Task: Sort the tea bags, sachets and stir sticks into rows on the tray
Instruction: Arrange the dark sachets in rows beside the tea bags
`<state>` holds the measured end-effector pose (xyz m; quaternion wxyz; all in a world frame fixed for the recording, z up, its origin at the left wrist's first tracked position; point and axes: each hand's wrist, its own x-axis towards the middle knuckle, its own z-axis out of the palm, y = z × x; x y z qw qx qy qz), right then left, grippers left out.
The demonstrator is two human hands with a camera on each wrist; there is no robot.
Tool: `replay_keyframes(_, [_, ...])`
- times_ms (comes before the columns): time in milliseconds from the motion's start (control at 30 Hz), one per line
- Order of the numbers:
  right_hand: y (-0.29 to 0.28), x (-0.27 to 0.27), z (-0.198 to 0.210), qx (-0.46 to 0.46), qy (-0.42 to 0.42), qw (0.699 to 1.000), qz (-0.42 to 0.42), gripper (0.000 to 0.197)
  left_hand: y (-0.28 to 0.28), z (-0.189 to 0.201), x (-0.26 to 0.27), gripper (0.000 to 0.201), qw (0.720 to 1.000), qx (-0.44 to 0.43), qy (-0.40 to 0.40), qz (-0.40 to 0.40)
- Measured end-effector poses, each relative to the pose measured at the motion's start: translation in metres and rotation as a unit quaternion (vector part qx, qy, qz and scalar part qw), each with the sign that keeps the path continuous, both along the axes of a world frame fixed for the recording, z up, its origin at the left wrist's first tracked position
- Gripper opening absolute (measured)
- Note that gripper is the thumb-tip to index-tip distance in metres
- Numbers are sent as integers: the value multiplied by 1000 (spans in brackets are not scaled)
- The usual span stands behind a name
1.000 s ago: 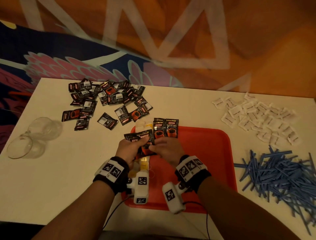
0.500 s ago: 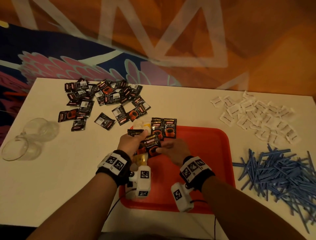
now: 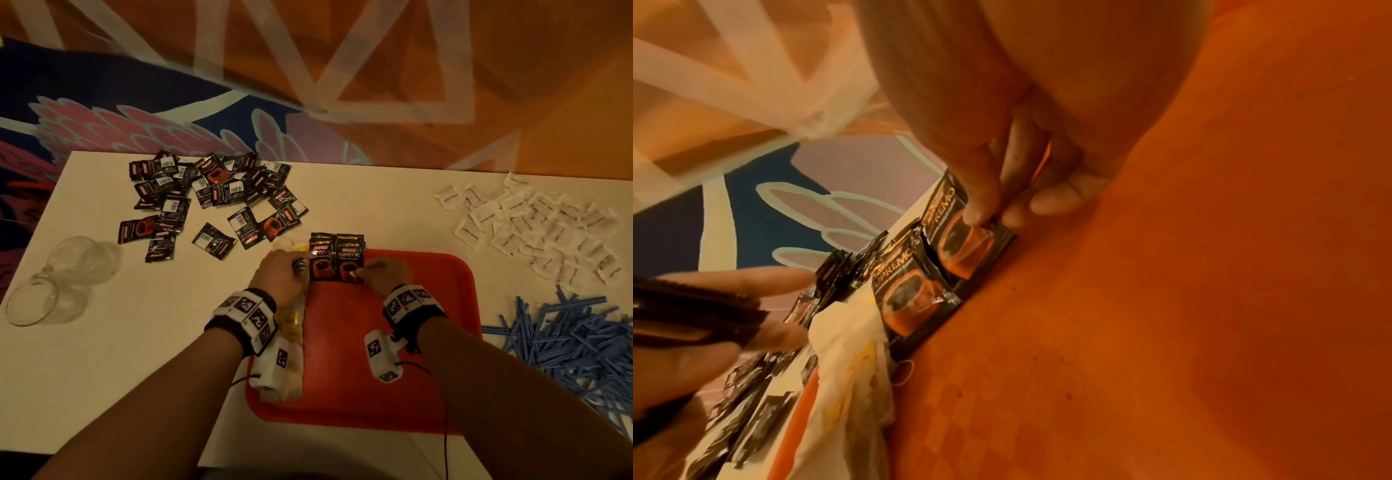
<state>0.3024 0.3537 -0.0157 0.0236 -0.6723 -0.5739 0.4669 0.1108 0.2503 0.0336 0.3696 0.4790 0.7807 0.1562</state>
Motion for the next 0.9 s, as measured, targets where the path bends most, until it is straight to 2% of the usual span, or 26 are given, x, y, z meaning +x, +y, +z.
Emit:
replay_keyframes(133, [1,-3,0,-3,-4,1000,-12,9,10,-6,3,50,993,-67,52,-83])
replay_keyframes(233, [0,-3,-1,-8,-2,1000,-24,10,16,-9,6,58,988,-80,71,-115])
replay_keyframes(500, [2,-3,-3,-13,-3,999,-33,11,21,-8,11,51,987,-55,82,-127])
replay_keyframes(600, [1,-2,-3,-11,-5,999,-34,12,19,-6,11,52,993,-39,65,-93])
replay_keyframes(700, [1,0,-2,-10,-1,999,-39,18,18,-2,11,47,999,-22,33,-25])
replay_keyframes(833, [-1,2,0,-11,8,999,-45,22,15,1,9,8,993,-28,-36,109])
replay_keyframes(900, [-4,3,3,-12,20,998,-54,21,13,2,9,24,986,-28,-55,157])
